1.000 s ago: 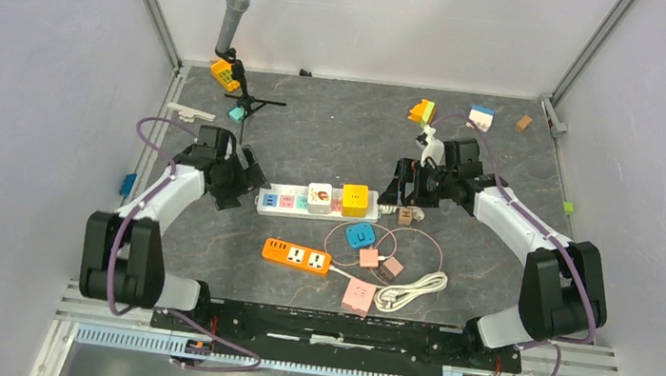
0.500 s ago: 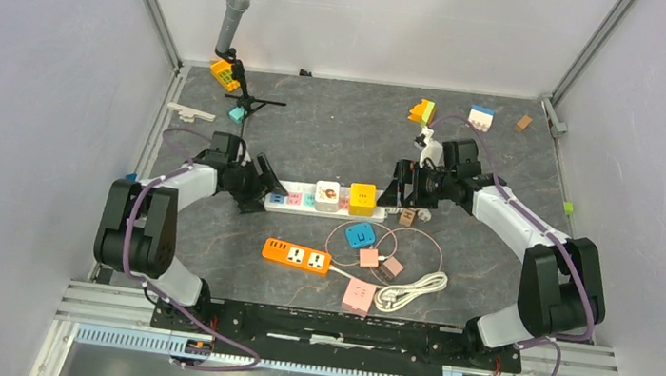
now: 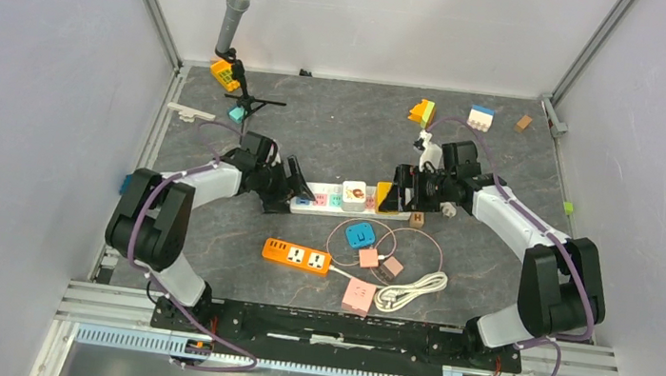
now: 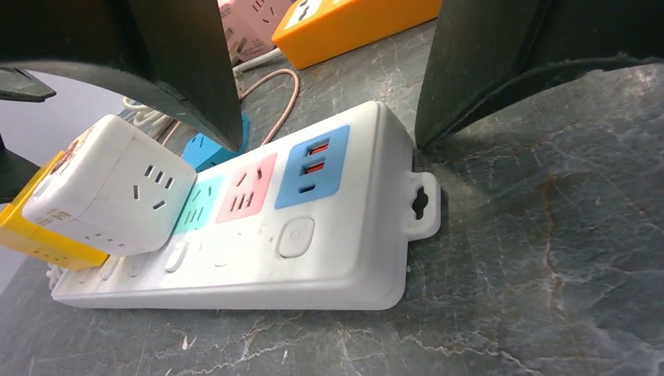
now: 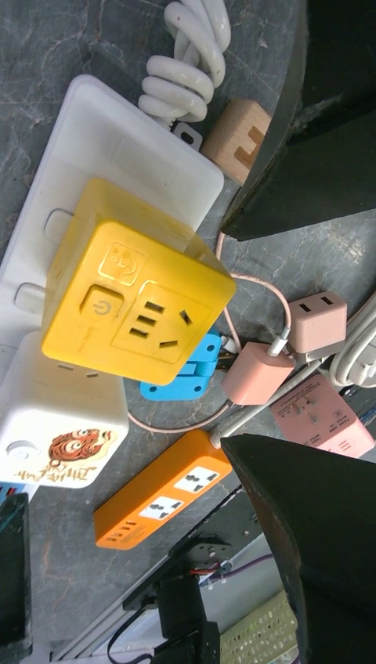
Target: Insert the plug
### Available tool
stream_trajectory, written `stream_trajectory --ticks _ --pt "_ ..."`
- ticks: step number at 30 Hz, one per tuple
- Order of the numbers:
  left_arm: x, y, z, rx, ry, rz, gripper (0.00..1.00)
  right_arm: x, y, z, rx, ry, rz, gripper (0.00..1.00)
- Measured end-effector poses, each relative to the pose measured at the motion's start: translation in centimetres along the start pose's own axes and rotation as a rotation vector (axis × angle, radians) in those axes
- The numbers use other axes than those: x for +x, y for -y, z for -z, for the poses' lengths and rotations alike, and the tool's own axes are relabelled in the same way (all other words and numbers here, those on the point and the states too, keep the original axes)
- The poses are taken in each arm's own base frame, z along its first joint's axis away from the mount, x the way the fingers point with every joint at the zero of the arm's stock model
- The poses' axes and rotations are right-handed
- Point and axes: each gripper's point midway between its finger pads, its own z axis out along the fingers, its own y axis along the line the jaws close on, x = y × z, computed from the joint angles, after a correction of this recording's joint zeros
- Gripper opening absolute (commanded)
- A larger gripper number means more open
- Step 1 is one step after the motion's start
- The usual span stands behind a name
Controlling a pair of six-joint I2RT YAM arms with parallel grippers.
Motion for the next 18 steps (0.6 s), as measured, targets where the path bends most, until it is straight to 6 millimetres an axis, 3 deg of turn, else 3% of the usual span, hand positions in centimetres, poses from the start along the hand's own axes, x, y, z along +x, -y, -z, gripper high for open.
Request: stream_trajectory --ticks 5,11,15,18 --pt "-0.5 -0.3 1.2 -0.066 0.033 -0.018 0.91 0.6 0.7 0.1 0.033 -0.02 0.012 0.98" --pt "0.0 1.2 6.2 -0.087 0.12 -0.116 0.97 0.7 1.0 0.4 0.059 -0.019 0.024 0.98" --pt "3.2 3.0 7.6 -0.074 0.086 -0.209 0.98 1.1 1.1 0.7 0.068 -0.002 0.027 0.98" --pt "7.2 3.9 7.4 -0.081 -0.001 -0.288 0.98 1.7 1.4 0.5 0.075 -0.003 0.013 0.98"
